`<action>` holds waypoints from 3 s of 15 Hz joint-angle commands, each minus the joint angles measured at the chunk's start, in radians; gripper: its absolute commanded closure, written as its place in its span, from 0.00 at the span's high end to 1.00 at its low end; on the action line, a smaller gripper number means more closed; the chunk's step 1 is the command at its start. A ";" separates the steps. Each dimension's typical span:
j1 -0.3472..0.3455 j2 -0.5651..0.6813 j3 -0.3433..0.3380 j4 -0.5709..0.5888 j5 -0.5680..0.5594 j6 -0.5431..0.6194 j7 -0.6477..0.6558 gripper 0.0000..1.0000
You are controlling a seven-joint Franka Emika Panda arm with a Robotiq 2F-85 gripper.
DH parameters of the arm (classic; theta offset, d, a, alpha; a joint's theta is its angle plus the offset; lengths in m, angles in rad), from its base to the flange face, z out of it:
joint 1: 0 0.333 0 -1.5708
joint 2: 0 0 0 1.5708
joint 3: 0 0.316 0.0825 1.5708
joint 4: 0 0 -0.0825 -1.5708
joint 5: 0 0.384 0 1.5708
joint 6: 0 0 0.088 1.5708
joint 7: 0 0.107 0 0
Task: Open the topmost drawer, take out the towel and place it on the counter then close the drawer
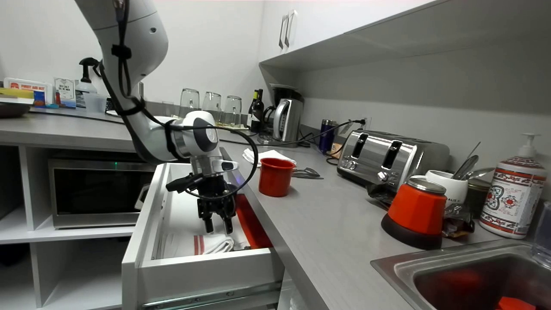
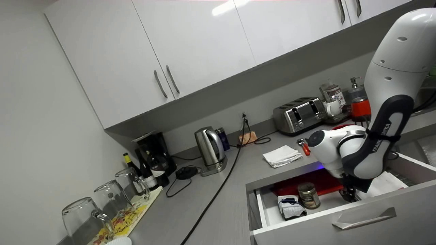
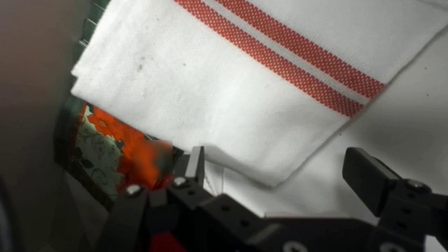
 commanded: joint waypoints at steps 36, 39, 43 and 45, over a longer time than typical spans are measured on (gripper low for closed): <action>0.048 0.014 -0.082 -0.014 0.028 -0.039 0.101 0.04; 0.060 -0.020 -0.081 -0.041 0.019 -0.014 0.096 0.04; 0.088 -0.073 -0.081 -0.072 0.008 0.028 0.104 0.04; 0.103 -0.105 -0.082 -0.093 0.003 0.052 0.107 0.04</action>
